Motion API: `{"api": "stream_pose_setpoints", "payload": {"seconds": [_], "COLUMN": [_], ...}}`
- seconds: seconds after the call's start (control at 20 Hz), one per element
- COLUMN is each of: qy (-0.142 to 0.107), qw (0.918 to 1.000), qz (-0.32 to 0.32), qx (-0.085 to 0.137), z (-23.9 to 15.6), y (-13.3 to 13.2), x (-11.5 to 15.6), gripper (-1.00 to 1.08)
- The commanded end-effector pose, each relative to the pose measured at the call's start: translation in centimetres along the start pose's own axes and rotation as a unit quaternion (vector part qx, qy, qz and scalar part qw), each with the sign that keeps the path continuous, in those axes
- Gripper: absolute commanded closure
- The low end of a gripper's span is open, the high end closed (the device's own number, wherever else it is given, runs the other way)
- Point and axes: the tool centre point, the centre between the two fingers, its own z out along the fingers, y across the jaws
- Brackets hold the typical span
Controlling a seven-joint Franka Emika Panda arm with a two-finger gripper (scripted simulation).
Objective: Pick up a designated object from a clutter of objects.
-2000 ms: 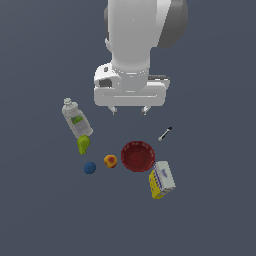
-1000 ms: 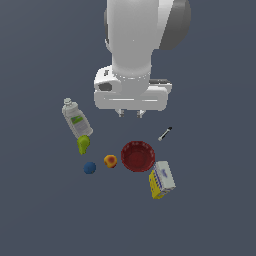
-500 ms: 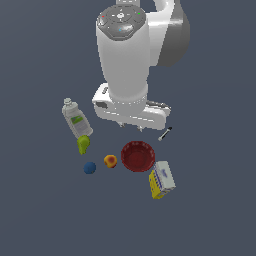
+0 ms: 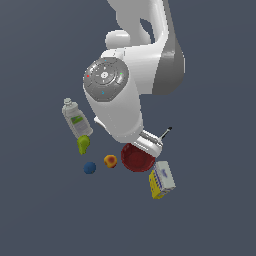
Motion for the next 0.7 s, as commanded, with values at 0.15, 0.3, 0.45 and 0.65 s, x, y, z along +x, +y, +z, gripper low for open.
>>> {"api": "stream_pose_setpoints", "payload": {"seconds": [0.15, 0.3, 0.45, 0.65], "qy": [-0.038, -0.059, -0.08, -0.109], "qw": [0.9955, 0.9895, 0.981, 0.9661], "qz": [0.086, 0.131, 0.176, 0.234], "qx": [0.007, 0.009, 0.009, 0.007], "z": [2.4, 3.8, 5.3, 7.3], "y": [-1.1, -1.6, -2.1, -2.7], "x": [1.7, 2.6, 3.4, 4.4], "gripper": [-0.2, -0.2, -0.2, -0.2]}}
